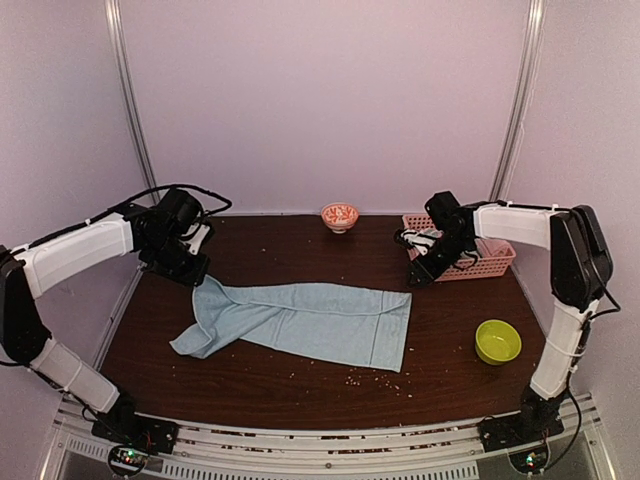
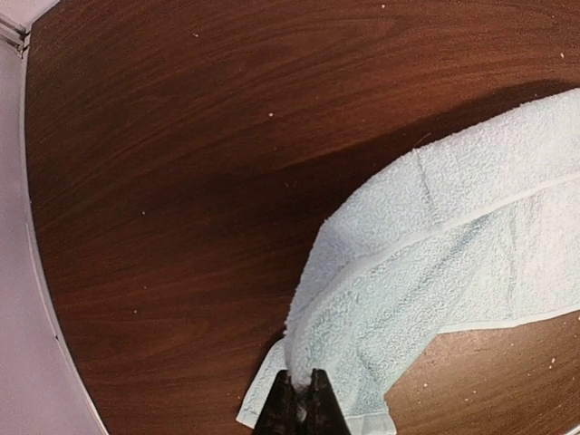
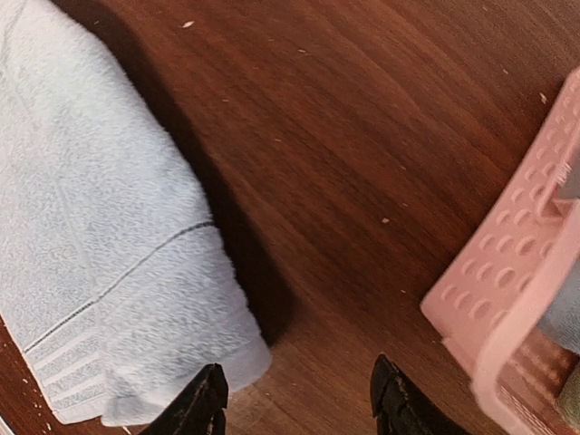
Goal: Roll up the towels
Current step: Pick up the towel from the center of the board.
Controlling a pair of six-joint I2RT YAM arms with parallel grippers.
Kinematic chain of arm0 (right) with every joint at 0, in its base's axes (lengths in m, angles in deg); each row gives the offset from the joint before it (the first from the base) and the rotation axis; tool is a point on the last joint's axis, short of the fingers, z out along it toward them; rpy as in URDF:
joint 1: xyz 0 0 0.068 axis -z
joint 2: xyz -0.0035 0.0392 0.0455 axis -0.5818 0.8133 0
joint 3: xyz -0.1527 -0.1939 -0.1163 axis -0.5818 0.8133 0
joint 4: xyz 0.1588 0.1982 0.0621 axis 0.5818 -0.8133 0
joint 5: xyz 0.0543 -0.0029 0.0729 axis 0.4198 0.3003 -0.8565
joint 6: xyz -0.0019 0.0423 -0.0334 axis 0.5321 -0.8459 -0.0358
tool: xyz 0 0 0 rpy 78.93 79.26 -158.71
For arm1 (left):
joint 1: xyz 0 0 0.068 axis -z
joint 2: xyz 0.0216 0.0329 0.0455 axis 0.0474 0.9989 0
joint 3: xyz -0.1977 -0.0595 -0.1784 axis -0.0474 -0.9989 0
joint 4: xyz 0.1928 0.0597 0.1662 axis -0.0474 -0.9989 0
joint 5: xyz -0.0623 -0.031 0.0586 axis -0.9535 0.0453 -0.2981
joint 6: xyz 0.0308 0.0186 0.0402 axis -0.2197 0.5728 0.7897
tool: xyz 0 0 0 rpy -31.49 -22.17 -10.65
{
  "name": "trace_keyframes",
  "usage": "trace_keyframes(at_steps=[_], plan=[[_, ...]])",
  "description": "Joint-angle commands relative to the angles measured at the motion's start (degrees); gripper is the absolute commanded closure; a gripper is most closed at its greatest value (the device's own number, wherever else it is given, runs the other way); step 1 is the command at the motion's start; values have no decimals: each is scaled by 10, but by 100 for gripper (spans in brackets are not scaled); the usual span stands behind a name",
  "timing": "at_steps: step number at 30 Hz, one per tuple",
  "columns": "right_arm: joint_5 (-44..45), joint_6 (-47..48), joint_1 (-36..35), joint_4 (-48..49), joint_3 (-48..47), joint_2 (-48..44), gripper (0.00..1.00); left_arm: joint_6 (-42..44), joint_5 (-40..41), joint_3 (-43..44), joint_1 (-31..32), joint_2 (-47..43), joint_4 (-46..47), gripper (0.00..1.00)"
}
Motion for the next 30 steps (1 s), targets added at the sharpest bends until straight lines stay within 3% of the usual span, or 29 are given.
trace_keyframes(at_steps=[1,5,11,14,22,30], plan=[[-4,38,-17,-12,-2,-14,44,9,-28,-10,1,3,47,100],[18,75,-16,-23,18,-55,43,12,-40,-13,1,9,59,100],[-40,207,-21,-80,62,-126,38,20,-47,-14,1,29,74,100],[-19,249,-44,-77,86,-141,37,21,-55,-18,1,34,80,100],[117,218,-117,23,110,-125,51,24,-56,-24,1,36,85,100],[195,222,-155,82,122,-100,54,26,-61,-23,1,41,87,100]])
